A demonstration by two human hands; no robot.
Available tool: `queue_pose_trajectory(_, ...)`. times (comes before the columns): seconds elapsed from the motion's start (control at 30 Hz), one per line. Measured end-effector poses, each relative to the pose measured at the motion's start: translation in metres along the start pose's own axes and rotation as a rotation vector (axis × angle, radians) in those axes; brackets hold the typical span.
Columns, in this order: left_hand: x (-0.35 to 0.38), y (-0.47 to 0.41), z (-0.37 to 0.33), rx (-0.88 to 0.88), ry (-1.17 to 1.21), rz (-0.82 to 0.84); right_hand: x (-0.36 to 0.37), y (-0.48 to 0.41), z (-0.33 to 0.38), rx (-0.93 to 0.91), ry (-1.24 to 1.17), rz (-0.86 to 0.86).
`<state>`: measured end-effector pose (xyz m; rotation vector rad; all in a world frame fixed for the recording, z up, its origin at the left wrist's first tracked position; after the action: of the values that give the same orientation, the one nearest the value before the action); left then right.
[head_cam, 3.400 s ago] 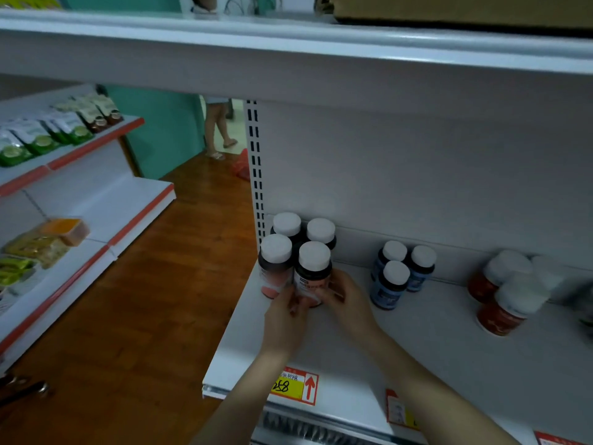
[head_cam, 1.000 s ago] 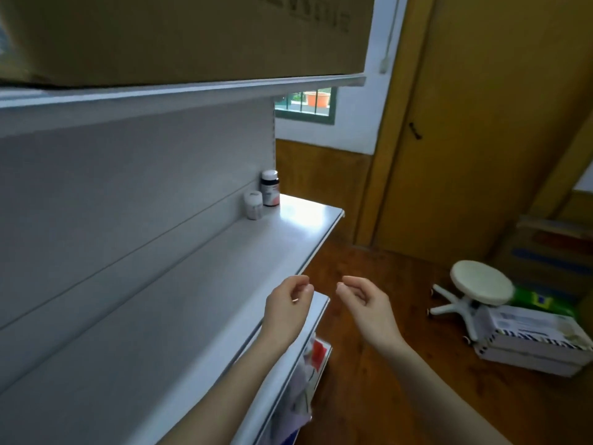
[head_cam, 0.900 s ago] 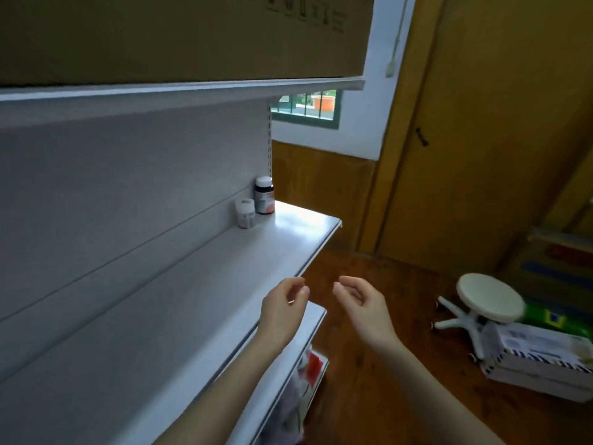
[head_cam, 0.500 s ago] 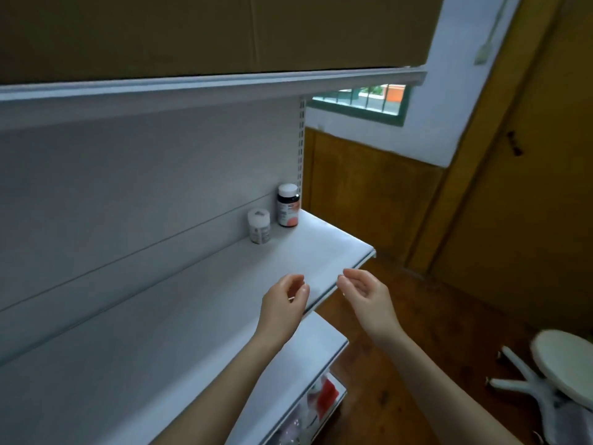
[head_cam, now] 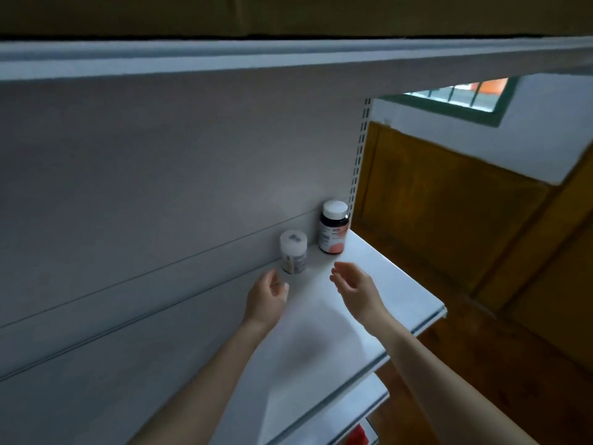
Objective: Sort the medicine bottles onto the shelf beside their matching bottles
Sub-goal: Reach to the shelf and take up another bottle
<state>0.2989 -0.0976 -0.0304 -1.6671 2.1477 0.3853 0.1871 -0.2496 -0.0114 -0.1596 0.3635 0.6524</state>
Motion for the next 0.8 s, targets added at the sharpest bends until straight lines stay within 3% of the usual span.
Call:
queue_pose_trajectory(0.23,0.024,-0.049,-0.008,-0.013,0.012,-0.034,0.056,-0.049,0.013,-0.06,0.071,0.187)
queue_pose_trajectory(0.43,0.026,-0.044,-0.016,0.0,0.079,-0.088,0.069,-0.059,0.011,0.006,-0.091,0.341)
queue_pose_trajectory(0.6,0.007,-0.02,-0.027,0.008,0.231,-0.16,0.063,-0.056,0.008,0.199,-0.347,0.512)
queue_pose_trajectory(0.8,-0.021,0.016,-0.041,-0.007,0.435,-0.249,0.062,-0.035,0.03,0.178,-0.437,0.649)
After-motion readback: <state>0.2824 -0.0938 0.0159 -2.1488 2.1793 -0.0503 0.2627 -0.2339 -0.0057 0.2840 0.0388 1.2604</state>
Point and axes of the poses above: each hand's wrist, its own y-axis away from the middle knuckle, its own x-axis out of the palm, z = x × y, the point moved 10 cm from there along -y, towards the middle knuckle, and after that the axes turned 12 degrees about -z, right-handed, at the moved point
